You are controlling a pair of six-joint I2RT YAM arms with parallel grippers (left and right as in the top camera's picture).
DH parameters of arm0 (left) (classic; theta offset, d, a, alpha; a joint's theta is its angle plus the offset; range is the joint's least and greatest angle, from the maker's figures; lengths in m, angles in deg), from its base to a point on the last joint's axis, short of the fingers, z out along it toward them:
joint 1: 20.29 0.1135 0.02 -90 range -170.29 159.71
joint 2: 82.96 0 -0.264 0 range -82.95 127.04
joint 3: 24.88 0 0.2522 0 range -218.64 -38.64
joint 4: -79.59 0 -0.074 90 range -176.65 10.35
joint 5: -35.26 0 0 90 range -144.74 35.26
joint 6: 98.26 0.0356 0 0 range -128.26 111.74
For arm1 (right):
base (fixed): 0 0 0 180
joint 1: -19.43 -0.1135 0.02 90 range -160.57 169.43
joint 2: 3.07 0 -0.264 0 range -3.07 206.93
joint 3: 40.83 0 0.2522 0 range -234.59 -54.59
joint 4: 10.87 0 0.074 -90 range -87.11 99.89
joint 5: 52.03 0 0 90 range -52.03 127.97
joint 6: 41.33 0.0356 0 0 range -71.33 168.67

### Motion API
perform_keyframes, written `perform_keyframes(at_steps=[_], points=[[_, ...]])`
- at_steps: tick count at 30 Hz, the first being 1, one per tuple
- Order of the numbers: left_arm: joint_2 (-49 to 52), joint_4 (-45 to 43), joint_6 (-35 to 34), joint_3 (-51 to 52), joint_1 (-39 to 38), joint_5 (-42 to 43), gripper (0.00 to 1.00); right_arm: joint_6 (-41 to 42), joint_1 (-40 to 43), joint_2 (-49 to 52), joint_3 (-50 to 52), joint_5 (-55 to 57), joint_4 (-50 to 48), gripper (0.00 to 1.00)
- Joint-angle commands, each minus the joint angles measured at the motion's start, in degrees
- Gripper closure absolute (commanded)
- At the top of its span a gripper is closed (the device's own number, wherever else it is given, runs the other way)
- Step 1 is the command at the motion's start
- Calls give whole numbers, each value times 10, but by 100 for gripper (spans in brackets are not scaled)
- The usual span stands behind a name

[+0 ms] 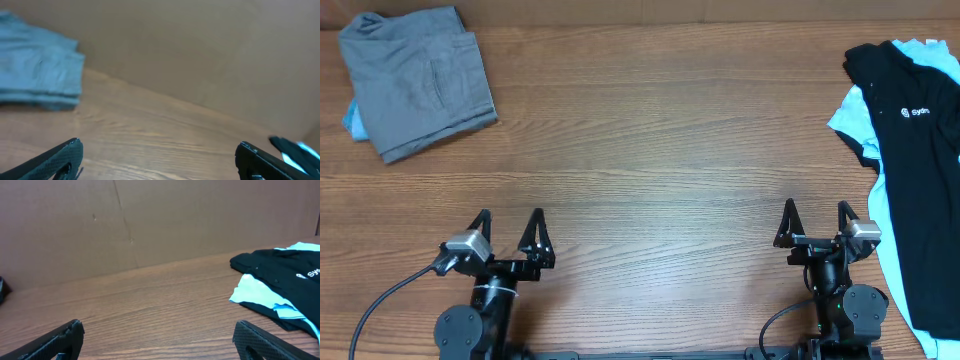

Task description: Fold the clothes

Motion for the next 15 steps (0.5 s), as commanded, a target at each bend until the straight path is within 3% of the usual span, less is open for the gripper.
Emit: perform_keyframes(at_steps=[1, 10, 15], points=[[-8, -37, -46, 39, -8, -64, 0, -2, 3, -5, 6, -1, -4, 0], [-8, -146, -40, 125, -8, -70, 0, -2, 3, -5, 6, -1, -4, 0], [-8, -92, 8, 124, -8, -61, 0, -2, 3, -5, 6, -1, -4, 0]])
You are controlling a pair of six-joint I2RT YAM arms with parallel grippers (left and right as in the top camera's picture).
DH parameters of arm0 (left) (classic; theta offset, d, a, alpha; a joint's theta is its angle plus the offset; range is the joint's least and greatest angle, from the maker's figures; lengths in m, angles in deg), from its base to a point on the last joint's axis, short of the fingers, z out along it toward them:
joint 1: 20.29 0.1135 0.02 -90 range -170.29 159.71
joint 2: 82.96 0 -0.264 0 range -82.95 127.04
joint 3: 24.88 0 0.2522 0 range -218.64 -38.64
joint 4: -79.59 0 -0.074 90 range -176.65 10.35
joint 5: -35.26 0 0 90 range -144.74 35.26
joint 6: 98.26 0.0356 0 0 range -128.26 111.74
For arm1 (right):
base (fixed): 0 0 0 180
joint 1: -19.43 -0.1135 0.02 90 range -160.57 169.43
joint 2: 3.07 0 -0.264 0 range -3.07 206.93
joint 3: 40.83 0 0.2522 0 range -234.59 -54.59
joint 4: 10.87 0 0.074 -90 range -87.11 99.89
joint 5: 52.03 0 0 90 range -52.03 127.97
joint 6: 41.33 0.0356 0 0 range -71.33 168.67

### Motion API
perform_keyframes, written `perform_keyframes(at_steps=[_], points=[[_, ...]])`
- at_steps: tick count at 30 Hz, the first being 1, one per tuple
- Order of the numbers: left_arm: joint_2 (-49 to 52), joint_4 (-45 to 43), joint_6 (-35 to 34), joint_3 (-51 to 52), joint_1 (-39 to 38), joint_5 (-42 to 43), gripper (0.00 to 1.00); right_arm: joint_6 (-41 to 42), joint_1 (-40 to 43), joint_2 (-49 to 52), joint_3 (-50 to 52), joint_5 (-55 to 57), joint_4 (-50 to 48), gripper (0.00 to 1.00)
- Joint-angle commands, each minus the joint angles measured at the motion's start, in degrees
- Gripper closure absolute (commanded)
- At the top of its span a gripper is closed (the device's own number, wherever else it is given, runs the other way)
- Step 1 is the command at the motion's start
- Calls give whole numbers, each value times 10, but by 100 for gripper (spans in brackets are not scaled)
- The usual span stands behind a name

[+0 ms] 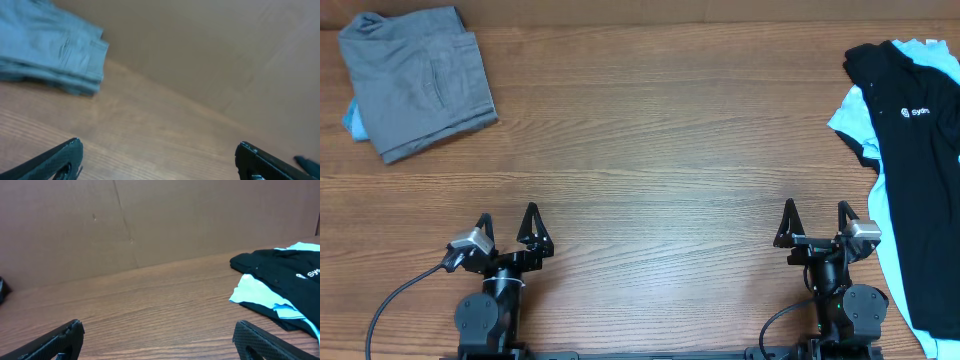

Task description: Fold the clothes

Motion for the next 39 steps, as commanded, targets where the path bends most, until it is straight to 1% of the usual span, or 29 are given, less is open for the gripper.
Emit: perform_keyframes(at_steps=[1, 2, 4, 39], points=[[-7, 15, 64, 5, -5, 13, 0, -2, 3, -5, 6, -1, -4, 0], [-7, 17, 101, 5, -5, 27, 0, -2, 3, -5, 6, -1, -4, 0], [-7, 17, 132, 5, -4, 28, 0, -2, 3, -5, 6, -1, -4, 0], [-6, 17, 131, 5, 0, 24, 0, -2, 3, -5, 6, -1, -4, 0]])
